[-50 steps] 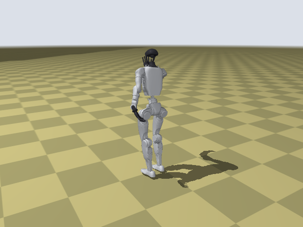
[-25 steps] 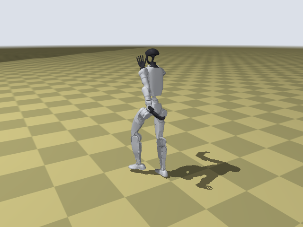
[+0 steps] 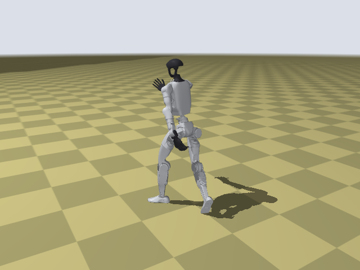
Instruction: Kungfu
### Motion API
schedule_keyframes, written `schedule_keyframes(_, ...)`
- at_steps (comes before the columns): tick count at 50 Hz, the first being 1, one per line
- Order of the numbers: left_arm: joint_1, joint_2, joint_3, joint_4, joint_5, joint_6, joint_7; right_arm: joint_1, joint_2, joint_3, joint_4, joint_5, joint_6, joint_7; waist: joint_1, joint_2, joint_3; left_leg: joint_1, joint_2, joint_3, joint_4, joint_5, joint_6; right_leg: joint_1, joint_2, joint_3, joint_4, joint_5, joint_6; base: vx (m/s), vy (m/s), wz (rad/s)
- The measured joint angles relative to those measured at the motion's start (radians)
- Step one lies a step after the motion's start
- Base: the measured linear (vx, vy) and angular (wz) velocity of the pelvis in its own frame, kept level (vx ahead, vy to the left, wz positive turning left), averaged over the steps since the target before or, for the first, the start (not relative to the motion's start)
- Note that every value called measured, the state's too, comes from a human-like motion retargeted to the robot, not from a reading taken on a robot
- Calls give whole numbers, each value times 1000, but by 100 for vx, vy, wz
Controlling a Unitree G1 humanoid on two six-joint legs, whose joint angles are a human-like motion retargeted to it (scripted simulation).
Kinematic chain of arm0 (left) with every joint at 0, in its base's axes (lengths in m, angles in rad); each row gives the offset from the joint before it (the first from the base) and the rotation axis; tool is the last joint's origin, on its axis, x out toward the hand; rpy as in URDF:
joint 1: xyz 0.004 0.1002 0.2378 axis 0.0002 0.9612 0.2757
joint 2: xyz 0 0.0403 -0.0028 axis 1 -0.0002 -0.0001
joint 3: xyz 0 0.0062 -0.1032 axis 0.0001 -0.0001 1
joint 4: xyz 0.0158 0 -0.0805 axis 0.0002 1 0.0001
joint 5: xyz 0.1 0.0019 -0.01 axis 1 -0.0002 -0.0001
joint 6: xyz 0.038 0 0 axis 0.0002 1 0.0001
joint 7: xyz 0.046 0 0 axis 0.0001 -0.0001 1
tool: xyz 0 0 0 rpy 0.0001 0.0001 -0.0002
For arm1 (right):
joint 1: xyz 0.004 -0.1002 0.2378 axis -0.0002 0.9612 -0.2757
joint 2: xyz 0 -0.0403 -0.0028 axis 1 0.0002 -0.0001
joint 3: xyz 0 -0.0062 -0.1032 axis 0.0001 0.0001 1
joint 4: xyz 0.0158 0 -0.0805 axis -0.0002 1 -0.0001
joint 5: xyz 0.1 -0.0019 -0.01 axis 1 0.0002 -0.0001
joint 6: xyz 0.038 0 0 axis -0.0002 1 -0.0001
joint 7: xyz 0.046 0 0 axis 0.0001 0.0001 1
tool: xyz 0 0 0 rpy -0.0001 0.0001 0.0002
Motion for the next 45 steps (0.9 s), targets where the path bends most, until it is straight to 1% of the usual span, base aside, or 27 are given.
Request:
schedule_keyframes(2,-130,43,-47,-5,-38,-38,30,45,5,-29,138,-109,5,20,-4,20,-12,34,-19,-22,8,-53,2,-35,-34,-47,75,-104,0,88,20,44)
schedule_keyframes(4,-273,86,-109,-15,-39,-82,54,112,17,-72,285,-253,30,28,-29,23,-21,80,-61,-33,5,-93,7,-68,-78,-64,118,-202,0,86,18,111)
schedule_keyframes(5,-348,102,-139,-26,-23,-104,63,151,20,-99,359,-333,42,35,-50,28,-20,113,-88,-43,-3,-111,11,-80,-96,-74,129,-254,0,83,14,179)
schedule_keyframes(7,-493,110,-199,-71,20,-155,61,235,19,-159,526,-520,65,39,-109,44,4,196,-161,-108,-32,-139,20,-85,-137,-105,129,-355,0,76,10,214)
schedule_keyframes(9,-627,93,-251,-142,54,-222,56,311,12,-215,713,-721,121,8,-168,52,34,284,-227,-172,-65,-161,27,-95,-191,-122,119,-429,-11,73,-2,194)
schedule_keyframes(12,-805,60,-332,-255,52,-361,65,412,-14,-257,997,-949,233,-45,-215,63,67,383,-267,-228,-95,-183,23,-160,-237,-80,79,-487,-68,64,-13,101)
schedule_keyframes(15,-955,40,-418,-391,-28,-511,90,547,-44,-259,1193,-1088,355,-37,-259,81,103,476,-289,-264,-117,-208,15,-238,-258,4,23,-498,-132,62,-19,56)
schedule_keyframes(17,-1042,23,-450,-508,-66,-593,127,692,-42,-262,1199,-1175,445,-14,-297,100,131,536,-297,-288,-127,-225,7,-285,-260,67,-21,-471,-166,58,-21,51)
schedule_keyframes(18,-1082,22,-464,-570,-82,-636,150,765,-41,-263,1199,-1216,476,-4,-320,111,144,564,-301,-302,-130,-234,4,-307,-259,100,-45,-446,-183,62,-28,53)
schedule_keyframes(20,-1156,43,-508,-700,-121,-723,215,911,-43,-256,1193,-1278,499,12,-367,134,172,617,-306,-327,-134,-254,-5,-348,-258,159,-98,-368,-218,58,-28,51)
schedule_keyframes(22,-1226,98,-569,-830,-152,-802,324,1061,-48,-255,1172,-1317,484,4,-421,156,197,668,-312,-349,-133,-280,-13,-380,-261,200,-159,-309,-226,55,-31,42)
schedule_keyframes(23,-1258,139,-600,-893,-159,-841,392,1136,-52,-257,1163,-1330,471,-5,-448,165,206,692,-314,-357,-132,-296,-17,-395,-261,220,-191,-300,-220,51,-29,29)
schedule_keyframes(25,-1324,239,-654,-1014,-142,-903,539,1276,-60,-276,1164,-1354,444,-28,-502,183,221,737,-311,-367,-131,-326,-27,-425,-249,278,-251,-316,-226,50,-30,16)
schedule_keyframes(27,-1389,330,-688,-1118,-66,-935,693,1384,-72,-317,1199,-1362,452,-41,-551,201,226,772,-305,-376,-132,-353,-38,-447,-229,355,-304,-343,-249,62,-46,22)
schedule_keyframes(28,-1419,364,-705,-1161,-16,-939,766,1442,-72,-352,1199,-1365,481,-36,-577,211,227,786,-300,-388,-129,-368,-44,-451,-223,391,-326,-365,-252,68,-56,50)
schedule_keyframes(30,-1479,418,-747,-1230,79,-929,883,1550,-64,-436,1199,-1360,552,-9,-624,223,231,816,-292,-416,-116,-402,-54,-446,-218,448,-330,-407,-236,63,-52,68)
schedule_keyframes(32,-1541,442,-776,-1259,152,-915,933,1628,-43,-516,1199,-1325,615,30,-651,214,235,860,-300,-435,-104,-431,-63,-418,-225,444,-286,-413,-178,59,-52,58)
schedule_keyframes(33,-1566,445,-783,-1266,183,-913,945,1655,-30,-547,1199,-1293,648,49,-662,208,235,883,-306,-443,-98,-443,-67,-399,-231,411,-272,-384,-147,57,-55,52)
schedule_keyframes(35,-1596,445,-793,-1283,243,-904,974,1686,1,-603,1199,-1208,715,75,-672,207,209,908,-320,-458,-89,-452,-67,-397,-241,380,-248,-264,-70,58,-66,32)
schedule_keyframes(36,-1602,431,-806,-1294,282,-890,1012,1680,21,-622,1199,-1147,737,94,-638,221,172,892,-324,-439,-96,-440,-64,-454,-228,384,-197,-255,-62,58,-72,-9)
schedule_keyframes(37,-1610,419,-816,-1303,321,-877,1053,1666,38,-638,1199,-1090,748,115,-617,232,148,882,-323,-428,-103,-425,-63,-497,-219,380,-151,-250,-61,53,-64,-1)
schedule_keyframes(38,-1620,412,-824,-1308,358,-864,1097,1636,47,-648,1199,-1038,740,143,-624,240,152,886,-311,-436,-108,-403,-67,-512,-216,361,-113,-251,-74,44,-47,58)
schedule_keyframes(40,-1634,404,-824,-1298,426,-851,1174,1558,49,-674,1199,-982,682,201,-671,250,186,907,-282,-476,-120,-347,-76,-495,-225,296,-53,-278,-118,32,-30,126)
schedule_keyframes(42,-1626,402,-820,-1272,457,-851,1199,1477,26,-674,1199,-969,597,275,-724,274,189,887,-255,-529,-119,-294,-82,-494,-261,222,4,-331,-145,35,-34,169)
schedule_keyframes(43,-1622,405,-819,-1260,459,-853,1194,1436,6,-660,1199,-957,572,308,-739,288,186,870,-240,-547,-116,-271,-83,-502,-276,187,32,-355,-159,32,-32,162)
schedule_keyframes(45,-1612,408,-820,-1251,463,-850,1176,1345,-35,-623,1199,-929,577,338,-737,301,180,843,-221,-567,-114,-231,-77,-511,-306,130,71,-393,-178,31,-33,145)
